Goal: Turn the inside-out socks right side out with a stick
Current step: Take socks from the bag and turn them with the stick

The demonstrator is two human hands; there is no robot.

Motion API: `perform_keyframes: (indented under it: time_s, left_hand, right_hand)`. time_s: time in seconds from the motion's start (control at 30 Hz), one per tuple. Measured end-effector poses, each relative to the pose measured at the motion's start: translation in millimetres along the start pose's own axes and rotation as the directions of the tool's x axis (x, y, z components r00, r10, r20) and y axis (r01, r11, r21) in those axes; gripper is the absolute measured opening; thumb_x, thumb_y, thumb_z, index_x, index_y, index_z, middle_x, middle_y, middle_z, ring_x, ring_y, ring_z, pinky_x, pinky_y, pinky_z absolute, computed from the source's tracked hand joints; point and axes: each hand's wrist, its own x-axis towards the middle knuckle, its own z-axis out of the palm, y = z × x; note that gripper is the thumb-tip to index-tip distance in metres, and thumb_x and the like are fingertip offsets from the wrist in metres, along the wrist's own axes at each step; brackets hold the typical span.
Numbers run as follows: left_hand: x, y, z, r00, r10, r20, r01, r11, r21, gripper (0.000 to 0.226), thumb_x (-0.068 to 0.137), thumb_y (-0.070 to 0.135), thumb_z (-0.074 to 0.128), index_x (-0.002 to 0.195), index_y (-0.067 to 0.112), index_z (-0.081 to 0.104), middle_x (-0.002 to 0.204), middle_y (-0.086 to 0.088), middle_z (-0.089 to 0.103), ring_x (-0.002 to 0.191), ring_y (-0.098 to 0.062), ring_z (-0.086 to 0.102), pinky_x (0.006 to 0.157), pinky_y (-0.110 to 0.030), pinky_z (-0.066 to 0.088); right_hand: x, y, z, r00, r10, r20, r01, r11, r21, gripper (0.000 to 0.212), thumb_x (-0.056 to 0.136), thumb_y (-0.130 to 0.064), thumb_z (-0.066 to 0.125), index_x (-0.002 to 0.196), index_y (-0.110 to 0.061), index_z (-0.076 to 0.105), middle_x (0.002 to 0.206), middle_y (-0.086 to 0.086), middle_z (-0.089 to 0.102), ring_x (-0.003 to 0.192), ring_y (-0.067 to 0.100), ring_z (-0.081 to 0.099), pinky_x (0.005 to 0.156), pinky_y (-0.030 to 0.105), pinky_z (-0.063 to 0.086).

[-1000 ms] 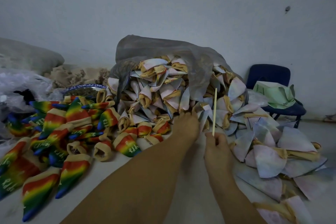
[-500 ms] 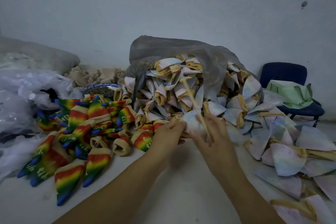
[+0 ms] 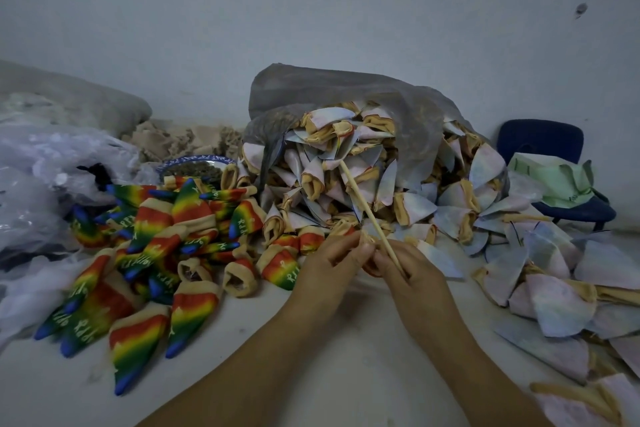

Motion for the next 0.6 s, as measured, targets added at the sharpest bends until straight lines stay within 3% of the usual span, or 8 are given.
perform_keyframes:
  time_s: [0.1, 0.2, 0.27, 0.33, 0.4, 0.5, 0.6]
  left_hand:
    - [2.9, -4.3, 0.6, 0.997, -0.038, -0.072, 0.034, 0.998, -0.059, 0.017, 0.087, 0.041, 0.066, 0.102, 0.043, 0.075, 0.116, 0.02, 0.067, 0.113, 0.004, 0.059, 0.094, -0.018, 0.048]
    - [3.1, -3.4, 2.1, 0.994, -0.052, -0.101, 0.047, 0.998, -0.049, 0.015, 0.094, 0.028, 0.063, 0.098, 0.031, 0.078, 0.104, 0.01, 0.072, 0.102, -0.01, 0.065, 0.082, -0.018, 0.053]
    - [1.6, -1.7, 3.6, 0.992, -0.081, -0.094, 0.075, 0.995, -0.066, 0.016, 0.095, 0.027, 0.062, 0.099, 0.027, 0.078, 0.101, 0.006, 0.073, 0.099, -0.011, 0.065, 0.082, -0.021, 0.052]
    - [-0.5, -0.9, 6.1, 0.984, -0.16, -0.074, 0.148, 0.979, -0.143, 0.018, 0.095, 0.029, 0.063, 0.104, 0.024, 0.077, 0.104, 0.007, 0.075, 0.103, -0.007, 0.066, 0.093, -0.025, 0.048]
    - [-0.6, 0.4, 8.9, 0.958, -0.279, -0.07, 0.253, 0.933, -0.257, 0.022, 0.093, 0.032, 0.064, 0.108, 0.021, 0.076, 0.108, 0.005, 0.074, 0.107, -0.01, 0.064, 0.093, -0.027, 0.046]
    - [2.5, 5.6, 11.7, 0.911, -0.412, 0.016, 0.376, 0.813, -0.444, 0.021, 0.097, 0.027, 0.058, 0.099, 0.018, 0.077, 0.097, 0.004, 0.076, 0.087, -0.007, 0.062, 0.072, -0.026, 0.039]
    - [3.3, 11.2, 12.1, 0.88, -0.453, 0.14, 0.446, 0.69, -0.57, 0.021, 0.1, 0.023, 0.052, 0.104, 0.015, 0.072, 0.092, 0.004, 0.074, 0.076, -0.006, 0.063, 0.065, -0.024, 0.038]
  right_hand:
    - [-0.5, 2.2, -0.1, 0.999, 0.021, -0.037, -0.022, 1.0, -0.006, 0.016, 0.095, -0.025, 0.053, 0.102, -0.031, 0.066, 0.091, -0.015, 0.061, 0.09, -0.007, 0.055, 0.075, 0.004, 0.039]
    - [-1.5, 4.3, -0.4, 0.995, 0.041, -0.086, -0.04, 0.999, 0.007, 0.017, 0.095, -0.023, 0.053, 0.083, -0.03, 0.063, 0.076, -0.009, 0.055, 0.075, -0.003, 0.054, 0.066, 0.007, 0.038]
    - [-0.6, 6.6, 0.9, 0.991, 0.057, -0.117, -0.061, 0.998, -0.033, 0.021, 0.096, -0.024, 0.052, 0.077, -0.025, 0.061, 0.075, -0.004, 0.054, 0.071, 0.002, 0.052, 0.063, 0.01, 0.037]
    - [0.6, 8.3, 3.5, 0.988, 0.066, -0.141, -0.079, 0.993, -0.089, 0.023, 0.097, -0.026, 0.05, 0.077, -0.018, 0.061, 0.077, 0.002, 0.055, 0.072, 0.007, 0.052, 0.062, 0.013, 0.037]
    - [0.8, 7.2, 6.6, 0.984, 0.049, -0.17, -0.069, 0.99, -0.119, 0.024, 0.097, -0.027, 0.048, 0.074, -0.023, 0.055, 0.074, -0.001, 0.053, 0.07, 0.008, 0.05, 0.061, 0.015, 0.037]
    - [0.2, 5.1, 10.6, 0.98, 0.043, -0.197, -0.068, 0.991, -0.119, 0.025, 0.097, -0.032, 0.044, 0.073, -0.025, 0.047, 0.07, -0.006, 0.049, 0.066, 0.008, 0.047, 0.059, 0.018, 0.037]
    - [1.1, 4.1, 11.1, 0.974, 0.081, -0.21, -0.103, 0.99, -0.096, 0.027, 0.097, -0.033, 0.042, 0.071, -0.028, 0.043, 0.064, -0.006, 0.047, 0.058, 0.006, 0.045, 0.055, 0.017, 0.037]
